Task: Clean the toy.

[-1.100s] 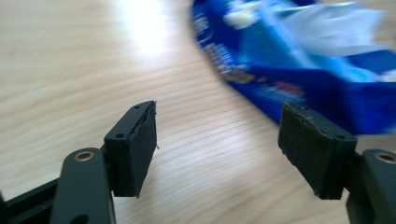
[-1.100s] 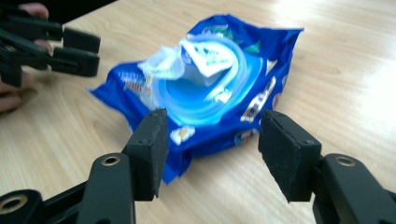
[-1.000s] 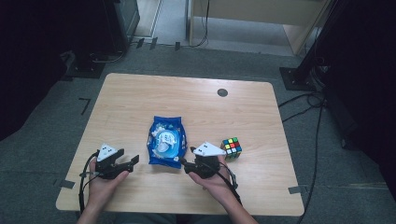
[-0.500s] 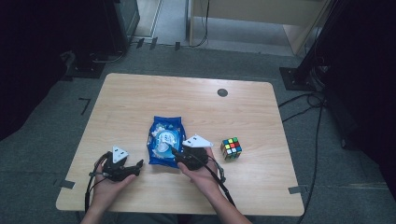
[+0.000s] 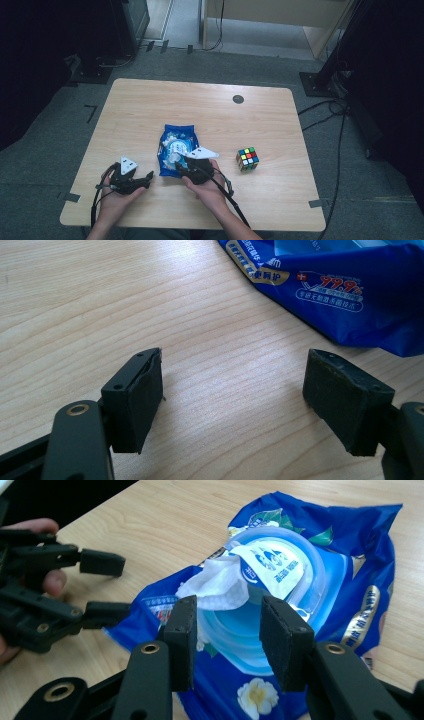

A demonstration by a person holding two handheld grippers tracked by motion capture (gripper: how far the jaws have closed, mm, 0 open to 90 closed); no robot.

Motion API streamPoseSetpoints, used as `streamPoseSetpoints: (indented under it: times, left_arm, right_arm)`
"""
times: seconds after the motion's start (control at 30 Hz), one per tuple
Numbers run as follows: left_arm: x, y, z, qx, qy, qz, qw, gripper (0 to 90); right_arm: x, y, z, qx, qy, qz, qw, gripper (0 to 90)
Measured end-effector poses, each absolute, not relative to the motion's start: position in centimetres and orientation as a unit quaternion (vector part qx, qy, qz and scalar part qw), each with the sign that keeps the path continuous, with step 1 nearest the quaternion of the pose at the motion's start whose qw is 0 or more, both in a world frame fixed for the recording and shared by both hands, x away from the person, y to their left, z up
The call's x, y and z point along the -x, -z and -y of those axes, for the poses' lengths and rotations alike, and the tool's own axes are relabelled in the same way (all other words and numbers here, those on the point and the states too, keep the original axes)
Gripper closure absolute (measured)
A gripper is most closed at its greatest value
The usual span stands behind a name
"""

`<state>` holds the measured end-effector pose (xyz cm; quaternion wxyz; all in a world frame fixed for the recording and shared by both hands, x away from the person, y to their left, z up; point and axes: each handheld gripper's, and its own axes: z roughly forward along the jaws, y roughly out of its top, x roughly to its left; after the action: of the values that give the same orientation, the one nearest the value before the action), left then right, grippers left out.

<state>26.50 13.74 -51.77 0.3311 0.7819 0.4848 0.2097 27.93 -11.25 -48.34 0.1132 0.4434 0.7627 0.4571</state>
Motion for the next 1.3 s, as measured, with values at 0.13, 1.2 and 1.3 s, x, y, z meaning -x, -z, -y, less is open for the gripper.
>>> streamPoseSetpoints:
  times: [0.13, 1.2, 1.3]
  left_arm:
    - [-26.5, 51.8, -13.7, -0.782, -0.210, -0.485, 0.331, 24.1]
    - [-26.5, 51.8, -13.7, -0.782, -0.206, -0.484, 0.334, 24.1]
    - [-26.2, 51.6, -13.7, -0.782, -0.211, -0.476, 0.342, 24.1]
  right_arm:
    - [-29.1, 48.9, 10.9, -0.468, -0.468, -0.748, 0.058, 63.6]
    - [-28.3, 41.6, 16.7, -0.430, -0.498, -0.713, 0.242, 90.0]
    - [-28.0, 43.6, 18.1, -0.447, -0.495, -0.713, 0.219, 90.0]
